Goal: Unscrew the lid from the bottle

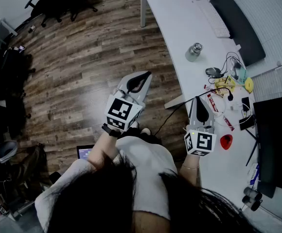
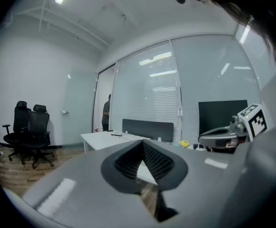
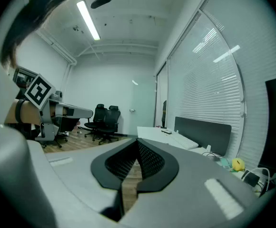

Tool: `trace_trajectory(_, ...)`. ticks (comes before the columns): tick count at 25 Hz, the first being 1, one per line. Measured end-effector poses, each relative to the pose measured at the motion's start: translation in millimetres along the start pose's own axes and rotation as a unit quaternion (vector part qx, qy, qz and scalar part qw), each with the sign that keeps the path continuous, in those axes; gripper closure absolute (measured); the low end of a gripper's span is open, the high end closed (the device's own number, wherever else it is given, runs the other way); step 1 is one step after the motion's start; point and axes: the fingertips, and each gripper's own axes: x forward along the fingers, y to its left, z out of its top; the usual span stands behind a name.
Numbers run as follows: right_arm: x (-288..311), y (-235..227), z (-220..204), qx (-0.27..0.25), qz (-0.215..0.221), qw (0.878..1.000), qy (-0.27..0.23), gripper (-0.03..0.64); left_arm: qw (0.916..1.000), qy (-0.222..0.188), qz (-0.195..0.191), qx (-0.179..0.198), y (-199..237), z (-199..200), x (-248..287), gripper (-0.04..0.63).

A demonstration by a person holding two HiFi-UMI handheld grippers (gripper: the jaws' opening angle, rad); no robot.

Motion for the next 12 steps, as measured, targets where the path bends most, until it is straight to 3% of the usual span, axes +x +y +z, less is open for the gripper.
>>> trace_trajectory(12,-7.9,9.7,3.0,0.019,0.040,0.999,-0.015,0.610,0.9993,-0.018,0.030,-0.008,-10.5,-0.4,-25.1,0.534)
